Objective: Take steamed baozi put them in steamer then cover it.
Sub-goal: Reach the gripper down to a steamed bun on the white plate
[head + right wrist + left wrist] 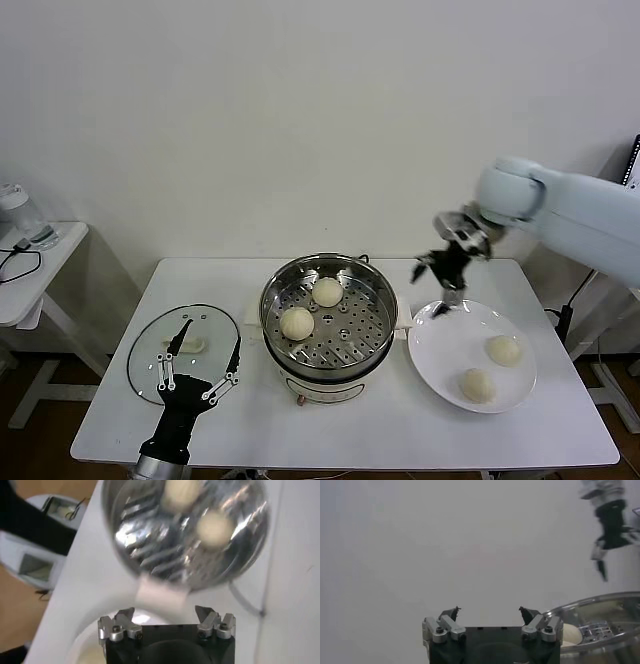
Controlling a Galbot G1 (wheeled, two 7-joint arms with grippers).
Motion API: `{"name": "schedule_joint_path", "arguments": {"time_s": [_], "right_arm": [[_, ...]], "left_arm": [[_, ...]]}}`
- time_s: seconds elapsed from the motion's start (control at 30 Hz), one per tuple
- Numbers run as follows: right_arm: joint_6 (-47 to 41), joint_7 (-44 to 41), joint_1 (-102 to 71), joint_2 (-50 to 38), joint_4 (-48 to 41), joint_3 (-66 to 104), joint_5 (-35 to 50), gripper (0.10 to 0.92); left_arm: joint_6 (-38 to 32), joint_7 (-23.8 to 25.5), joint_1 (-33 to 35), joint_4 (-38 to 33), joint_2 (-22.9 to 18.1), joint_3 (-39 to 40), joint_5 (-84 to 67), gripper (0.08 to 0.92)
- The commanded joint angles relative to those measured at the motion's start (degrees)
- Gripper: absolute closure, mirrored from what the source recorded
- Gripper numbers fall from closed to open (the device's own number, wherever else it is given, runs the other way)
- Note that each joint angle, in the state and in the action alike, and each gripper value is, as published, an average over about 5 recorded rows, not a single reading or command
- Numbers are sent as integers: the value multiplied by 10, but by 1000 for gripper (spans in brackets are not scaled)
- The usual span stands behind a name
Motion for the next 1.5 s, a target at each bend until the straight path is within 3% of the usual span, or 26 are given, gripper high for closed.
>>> {"name": "schedule_joint_path", "arguments": {"time_s": [0.03,1.0,1.5], "right_arm": [[39,-31,-106,-104,13,24,-77,203],[38,36,-315,-46,-50,164,-184,203],[39,46,-268,-49,-32,149,-176,328]], "left_arm": [[-2,0,3,1,-1,-3,1,177],[-8,-2,5,14,-8,-11,6,177],[-7,-2,4,11,-8,-12,5,177]]}}
